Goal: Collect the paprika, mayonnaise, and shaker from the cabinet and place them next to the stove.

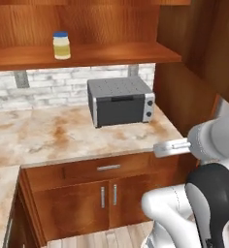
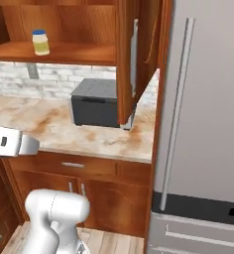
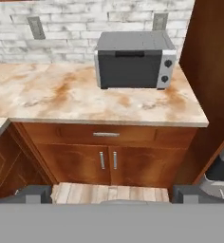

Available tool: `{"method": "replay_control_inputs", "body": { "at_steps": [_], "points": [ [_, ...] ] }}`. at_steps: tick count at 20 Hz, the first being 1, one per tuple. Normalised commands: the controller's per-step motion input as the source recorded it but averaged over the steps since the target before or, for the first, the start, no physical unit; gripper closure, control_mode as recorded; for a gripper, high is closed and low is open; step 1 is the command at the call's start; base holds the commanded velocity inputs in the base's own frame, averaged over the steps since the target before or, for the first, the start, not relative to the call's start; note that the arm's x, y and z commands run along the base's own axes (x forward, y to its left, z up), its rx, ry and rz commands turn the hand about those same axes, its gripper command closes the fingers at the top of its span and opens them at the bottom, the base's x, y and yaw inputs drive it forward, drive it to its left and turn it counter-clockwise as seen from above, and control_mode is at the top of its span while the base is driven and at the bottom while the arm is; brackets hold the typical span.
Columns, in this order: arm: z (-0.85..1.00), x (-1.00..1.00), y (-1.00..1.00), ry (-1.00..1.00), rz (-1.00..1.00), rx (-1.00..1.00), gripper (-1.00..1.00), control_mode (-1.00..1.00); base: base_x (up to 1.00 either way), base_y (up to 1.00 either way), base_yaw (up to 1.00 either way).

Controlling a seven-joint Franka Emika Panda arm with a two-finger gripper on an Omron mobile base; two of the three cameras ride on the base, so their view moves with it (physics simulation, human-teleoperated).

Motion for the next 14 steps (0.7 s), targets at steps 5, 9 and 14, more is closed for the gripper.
{"method": "replay_control_inputs", "body": {
  "at_steps": [5, 9, 14],
  "points": [
    [0.00, 0.00, 0.00, 0.00, 0.00, 0.00, -1.00, 1.00, 0.61, 0.70, -0.25],
    [0.00, 0.00, 0.00, 0.00, 0.00, 0.00, -1.00, 1.00, 0.70, 0.65, -0.06],
    [0.00, 0.00, 0.00, 0.00, 0.00, 0.00, -1.00, 1.00, 0.91, 0.47, 0.05]
  ]
}}
